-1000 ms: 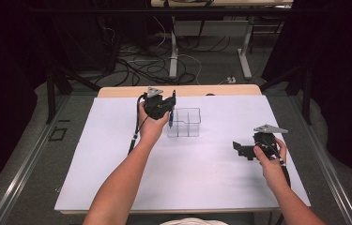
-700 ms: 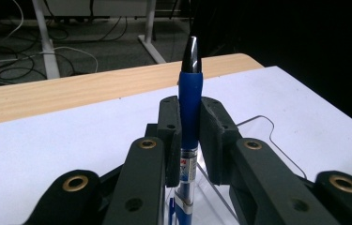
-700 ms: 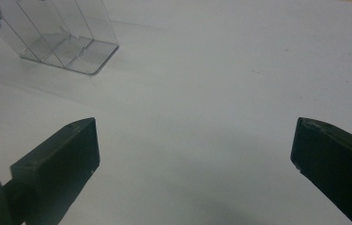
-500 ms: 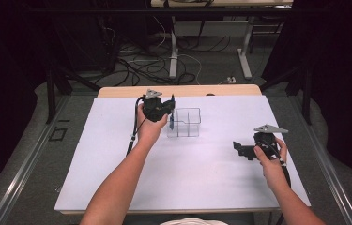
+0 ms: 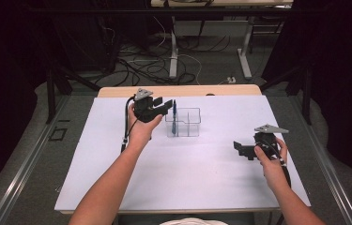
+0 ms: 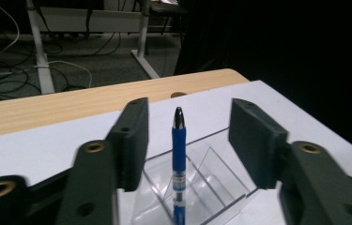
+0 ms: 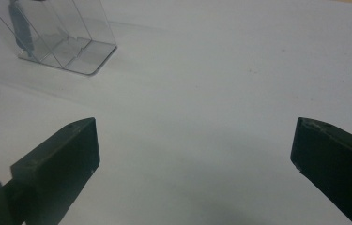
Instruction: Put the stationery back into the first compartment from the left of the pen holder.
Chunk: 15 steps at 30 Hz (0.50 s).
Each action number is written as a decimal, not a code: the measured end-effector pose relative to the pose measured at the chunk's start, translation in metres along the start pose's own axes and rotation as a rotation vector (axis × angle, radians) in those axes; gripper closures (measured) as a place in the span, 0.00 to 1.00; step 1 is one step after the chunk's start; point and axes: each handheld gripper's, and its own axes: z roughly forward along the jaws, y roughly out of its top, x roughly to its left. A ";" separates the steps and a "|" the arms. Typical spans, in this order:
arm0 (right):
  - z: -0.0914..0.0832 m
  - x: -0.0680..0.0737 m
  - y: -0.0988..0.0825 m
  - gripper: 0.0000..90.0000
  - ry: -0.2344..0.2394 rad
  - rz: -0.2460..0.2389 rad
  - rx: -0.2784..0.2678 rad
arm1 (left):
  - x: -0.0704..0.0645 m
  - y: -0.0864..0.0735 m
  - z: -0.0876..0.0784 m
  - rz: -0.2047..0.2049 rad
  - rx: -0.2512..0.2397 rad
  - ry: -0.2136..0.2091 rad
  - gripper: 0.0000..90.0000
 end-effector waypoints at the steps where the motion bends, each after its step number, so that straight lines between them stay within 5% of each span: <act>1: 0.000 0.000 0.000 0.01 0.000 0.000 0.001 | 0.001 0.000 -0.003 0.011 -0.007 0.002 0.48; 6: 0.000 -0.001 0.000 0.01 0.001 -0.005 0.000 | 0.008 -0.003 -0.017 0.013 0.005 -0.008 0.36; 15: 0.000 -0.002 -0.001 0.01 -0.001 -0.006 0.000 | 0.023 -0.011 -0.051 0.035 0.024 0.125 0.27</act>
